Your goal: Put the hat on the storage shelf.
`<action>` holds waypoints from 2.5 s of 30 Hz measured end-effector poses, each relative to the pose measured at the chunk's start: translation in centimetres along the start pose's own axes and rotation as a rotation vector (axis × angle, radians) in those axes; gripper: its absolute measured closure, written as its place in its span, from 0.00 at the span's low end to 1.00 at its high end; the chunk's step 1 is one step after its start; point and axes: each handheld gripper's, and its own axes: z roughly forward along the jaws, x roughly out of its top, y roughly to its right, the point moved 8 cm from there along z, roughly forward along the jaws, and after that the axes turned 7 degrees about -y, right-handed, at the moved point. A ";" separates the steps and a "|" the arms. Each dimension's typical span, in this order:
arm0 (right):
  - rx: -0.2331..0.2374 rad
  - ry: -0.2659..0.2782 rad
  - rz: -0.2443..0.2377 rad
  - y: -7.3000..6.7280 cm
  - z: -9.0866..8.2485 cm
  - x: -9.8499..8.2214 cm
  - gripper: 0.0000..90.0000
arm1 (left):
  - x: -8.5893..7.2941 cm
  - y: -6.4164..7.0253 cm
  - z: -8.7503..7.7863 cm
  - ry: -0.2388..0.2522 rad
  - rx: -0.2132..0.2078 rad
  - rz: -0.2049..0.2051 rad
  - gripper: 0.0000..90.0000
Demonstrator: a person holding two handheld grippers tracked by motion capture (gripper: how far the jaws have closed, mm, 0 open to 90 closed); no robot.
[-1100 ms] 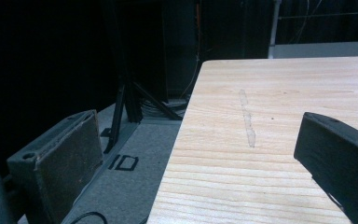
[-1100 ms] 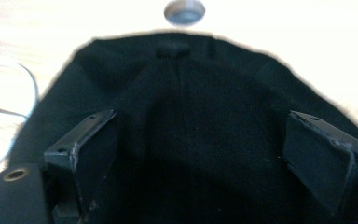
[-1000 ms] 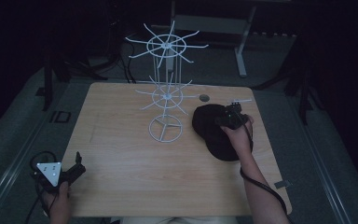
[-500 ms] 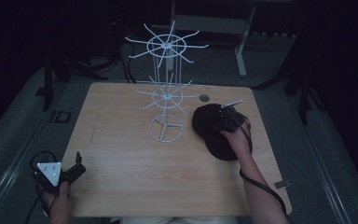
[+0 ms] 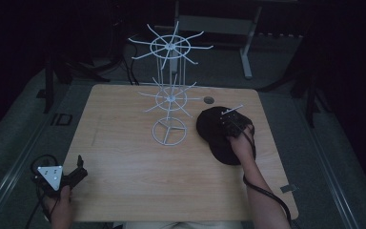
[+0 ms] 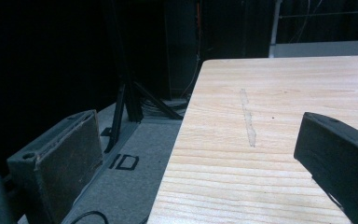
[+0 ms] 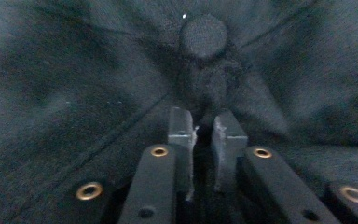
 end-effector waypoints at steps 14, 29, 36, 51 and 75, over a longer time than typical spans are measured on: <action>0.045 0.268 0.027 0.8 -7.0 0.8 0.92 | 0.0 0.0 0.0 0.000 0.003 -0.001 0.01; 0.094 0.451 0.063 2.2 -13.4 -1.5 0.92 | 0.0 0.0 0.0 0.000 0.006 0.002 0.01; 0.102 0.536 0.060 2.6 -17.0 -2.1 0.93 | 0.0 0.1 0.0 0.001 0.009 0.005 0.01; 0.139 0.725 0.010 2.1 -26.7 -2.0 0.93 | 0.0 0.2 0.0 0.001 0.011 0.015 0.01; 0.162 0.983 -0.195 -4.0 -41.9 0.5 0.93 | 0.0 0.2 0.0 0.000 0.009 0.020 0.01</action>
